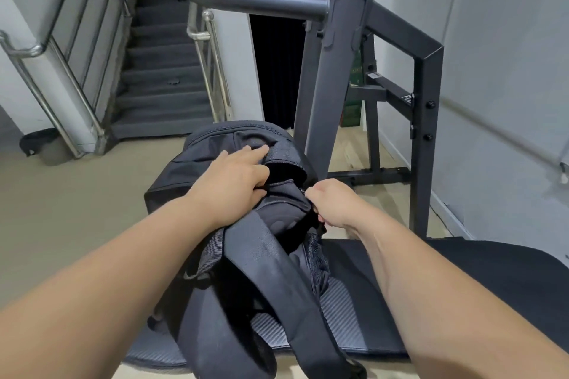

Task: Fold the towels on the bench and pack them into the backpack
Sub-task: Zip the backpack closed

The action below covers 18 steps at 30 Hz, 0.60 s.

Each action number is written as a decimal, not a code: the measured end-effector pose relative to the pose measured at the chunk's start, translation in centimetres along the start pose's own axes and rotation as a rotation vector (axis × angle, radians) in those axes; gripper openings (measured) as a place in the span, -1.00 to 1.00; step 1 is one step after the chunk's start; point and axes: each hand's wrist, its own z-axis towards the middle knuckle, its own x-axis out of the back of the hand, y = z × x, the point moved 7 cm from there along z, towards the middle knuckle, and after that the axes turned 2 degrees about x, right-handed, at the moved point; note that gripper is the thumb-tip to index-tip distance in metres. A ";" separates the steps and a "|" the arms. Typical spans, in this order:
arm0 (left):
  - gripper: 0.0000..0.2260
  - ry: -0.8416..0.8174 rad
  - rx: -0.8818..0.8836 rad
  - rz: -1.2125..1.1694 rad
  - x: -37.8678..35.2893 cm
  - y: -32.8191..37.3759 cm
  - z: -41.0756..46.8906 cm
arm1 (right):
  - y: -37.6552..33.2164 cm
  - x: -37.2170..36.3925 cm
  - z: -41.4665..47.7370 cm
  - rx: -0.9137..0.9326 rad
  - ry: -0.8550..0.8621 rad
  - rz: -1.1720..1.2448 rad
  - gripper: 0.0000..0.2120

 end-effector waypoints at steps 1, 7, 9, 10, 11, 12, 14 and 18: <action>-0.77 -0.038 -0.013 0.008 -0.4 0.0 0.0 | -0.5 0.5 -0.5 0.010 -0.010 0.126 -0.76; -0.70 0.106 -0.067 0.046 -0.7 0.8 -1.9 | -3.4 4.4 -3.6 0.100 -0.072 0.352 -0.73; -0.65 0.179 -0.062 0.042 -0.2 0.8 -2.9 | -4.1 4.1 -4.0 0.116 -0.110 0.401 -0.74; -0.63 0.202 -0.051 0.033 0.0 0.7 -3.4 | -4.3 3.8 -4.1 0.122 -0.111 0.435 -0.73; -0.61 0.218 -0.038 0.017 0.3 0.5 -3.7 | -4.2 3.5 -4.1 0.117 -0.094 0.464 -0.74; -0.61 0.234 -0.028 -0.003 0.8 0.4 -4.0 | -3.9 3.4 -4.0 0.099 -0.060 0.471 -0.74; -0.64 0.282 -0.039 -0.024 2.2 0.6 -4.1 | -3.4 3.4 -3.6 0.050 0.028 0.382 -0.76; -0.73 0.276 -0.057 0.033 4.8 1.6 -3.4 | -5.9 4.6 -3.6 0.052 0.055 0.235 -0.77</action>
